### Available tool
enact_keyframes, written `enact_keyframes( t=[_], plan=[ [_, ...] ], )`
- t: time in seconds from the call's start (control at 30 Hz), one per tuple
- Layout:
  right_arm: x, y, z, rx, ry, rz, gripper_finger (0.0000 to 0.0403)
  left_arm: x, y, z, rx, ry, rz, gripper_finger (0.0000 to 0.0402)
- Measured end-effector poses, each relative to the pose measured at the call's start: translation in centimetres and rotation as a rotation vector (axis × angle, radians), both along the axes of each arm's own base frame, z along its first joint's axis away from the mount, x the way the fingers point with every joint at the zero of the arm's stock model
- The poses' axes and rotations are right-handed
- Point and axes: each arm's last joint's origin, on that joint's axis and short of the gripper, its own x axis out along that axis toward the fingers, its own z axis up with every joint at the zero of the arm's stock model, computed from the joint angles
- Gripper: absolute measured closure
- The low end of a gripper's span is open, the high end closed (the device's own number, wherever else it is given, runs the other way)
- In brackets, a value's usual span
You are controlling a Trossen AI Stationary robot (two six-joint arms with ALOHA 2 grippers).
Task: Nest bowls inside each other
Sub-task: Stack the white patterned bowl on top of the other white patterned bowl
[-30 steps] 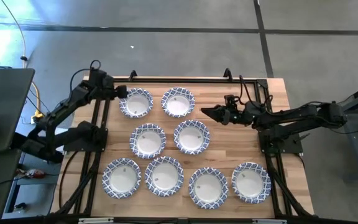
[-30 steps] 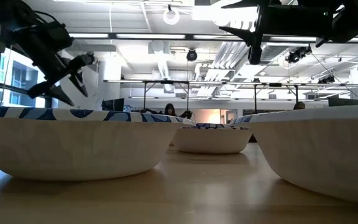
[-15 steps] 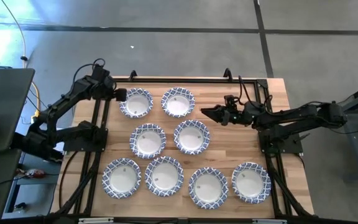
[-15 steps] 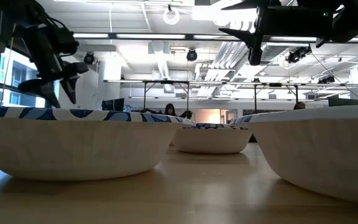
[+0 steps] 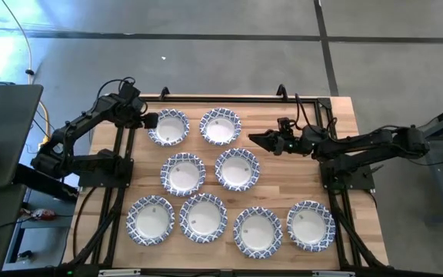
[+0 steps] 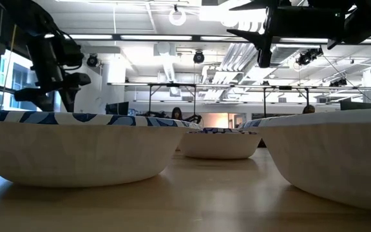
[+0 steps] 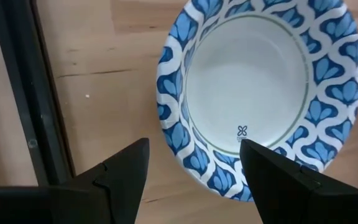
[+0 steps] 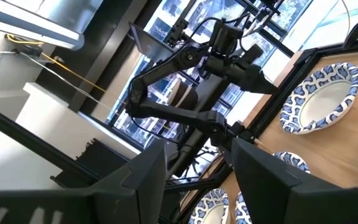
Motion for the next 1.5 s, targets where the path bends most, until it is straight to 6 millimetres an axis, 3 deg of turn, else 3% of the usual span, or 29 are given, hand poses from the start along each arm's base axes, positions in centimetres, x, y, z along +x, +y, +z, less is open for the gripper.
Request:
enact_keyframes(
  t=[0.33,0.97,1.3,1.5],
  plan=[
    [0.0,0.0,0.0,-0.002,0.003,0.000,0.0230,0.3,1.0,-1.2,-0.055,0.002,0.033,0.0161],
    [0.0,0.0,-0.3,-0.002,0.036,0.000,0.0230,0.3,1.0,-1.3,-0.071,-0.007,0.097,0.0161],
    [0.1,0.1,-0.4,-0.005,0.041,0.029,0.0230,0.5,-1.2,-6.1,-0.165,-0.073,0.122,0.0161],
    [0.0,0.0,-0.4,-0.002,0.041,0.030,0.0230,0.9,-0.7,-6.2,-0.099,-0.167,0.124,0.0161]
  ],
)
